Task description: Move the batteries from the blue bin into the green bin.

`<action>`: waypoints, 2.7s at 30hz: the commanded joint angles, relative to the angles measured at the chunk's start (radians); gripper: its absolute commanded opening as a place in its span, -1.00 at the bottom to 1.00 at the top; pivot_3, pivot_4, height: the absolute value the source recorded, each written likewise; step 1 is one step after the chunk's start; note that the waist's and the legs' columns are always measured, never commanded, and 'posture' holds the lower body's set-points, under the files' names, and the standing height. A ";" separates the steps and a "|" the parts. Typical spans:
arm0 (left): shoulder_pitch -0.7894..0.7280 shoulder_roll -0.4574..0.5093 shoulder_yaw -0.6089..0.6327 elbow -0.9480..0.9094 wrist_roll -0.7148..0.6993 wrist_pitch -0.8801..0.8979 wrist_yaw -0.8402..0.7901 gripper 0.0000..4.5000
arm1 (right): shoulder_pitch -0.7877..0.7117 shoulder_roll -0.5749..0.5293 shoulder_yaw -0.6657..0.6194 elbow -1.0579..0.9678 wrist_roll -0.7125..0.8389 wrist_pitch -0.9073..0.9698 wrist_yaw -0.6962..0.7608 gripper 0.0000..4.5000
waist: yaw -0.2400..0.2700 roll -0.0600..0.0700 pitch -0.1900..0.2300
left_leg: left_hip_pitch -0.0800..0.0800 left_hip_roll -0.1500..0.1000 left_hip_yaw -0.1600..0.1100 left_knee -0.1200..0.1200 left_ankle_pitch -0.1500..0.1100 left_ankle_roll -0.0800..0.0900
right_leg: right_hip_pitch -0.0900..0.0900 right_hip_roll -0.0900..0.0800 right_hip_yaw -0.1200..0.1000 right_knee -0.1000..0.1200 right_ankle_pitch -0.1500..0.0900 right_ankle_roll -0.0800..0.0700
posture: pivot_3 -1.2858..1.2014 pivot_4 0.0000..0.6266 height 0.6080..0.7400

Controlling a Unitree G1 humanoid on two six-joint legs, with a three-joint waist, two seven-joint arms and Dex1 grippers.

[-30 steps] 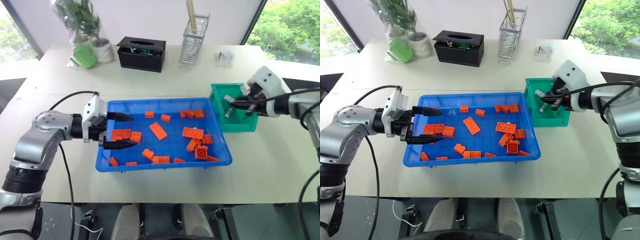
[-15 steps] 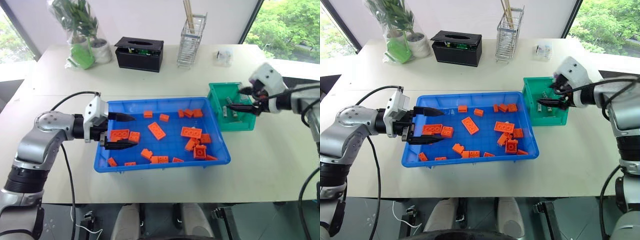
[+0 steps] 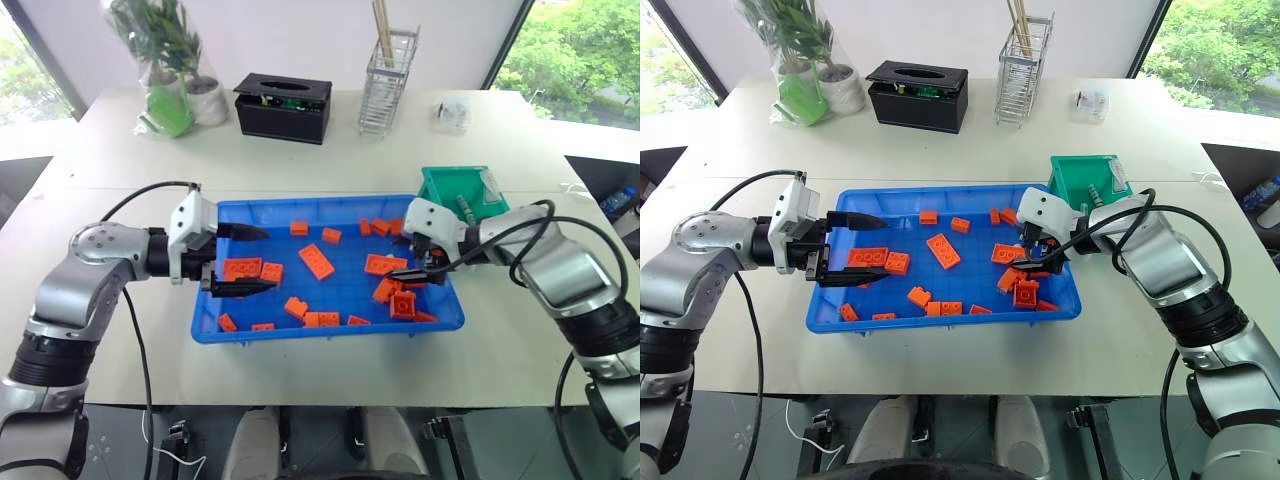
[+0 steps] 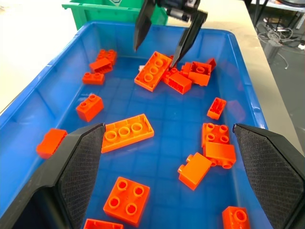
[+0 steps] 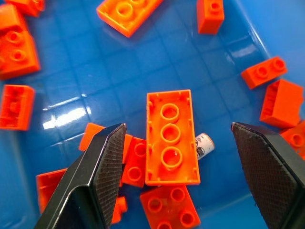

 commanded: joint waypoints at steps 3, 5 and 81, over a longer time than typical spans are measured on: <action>-0.003 0.028 0.041 -0.026 -0.015 -0.001 -0.004 1.00 | 0.016 0.015 -0.002 0.017 -0.032 -0.031 -0.011 0.61 | 0.000 0.000 0.000 | 0.000 0.000 0.000 0.000 0.000 0.000 | 0.000 0.000 0.000 0.000 0.000 0.000 | 0.03 -0.52 0.93; -0.003 0.030 0.041 -0.027 -0.015 0.001 -0.001 1.00 | 0.036 0.016 0.013 0.026 -0.053 -0.052 -0.014 0.61 | 0.000 0.000 0.000 | 0.000 0.000 0.000 0.000 0.000 0.000 | 0.000 0.000 0.000 0.000 0.000 0.000 | 0.03 -0.52 0.93; -0.096 -0.063 0.009 0.063 0.025 -0.060 0.022 1.00 | -0.504 0.200 0.349 0.647 -0.668 -0.777 0.554 0.98 | -0.004 -0.001 0.000 | 0.000 0.000 0.002 0.000 0.001 -0.002 | 0.000 0.001 -0.001 0.002 0.002 0.003 | 0.03 -0.52 0.93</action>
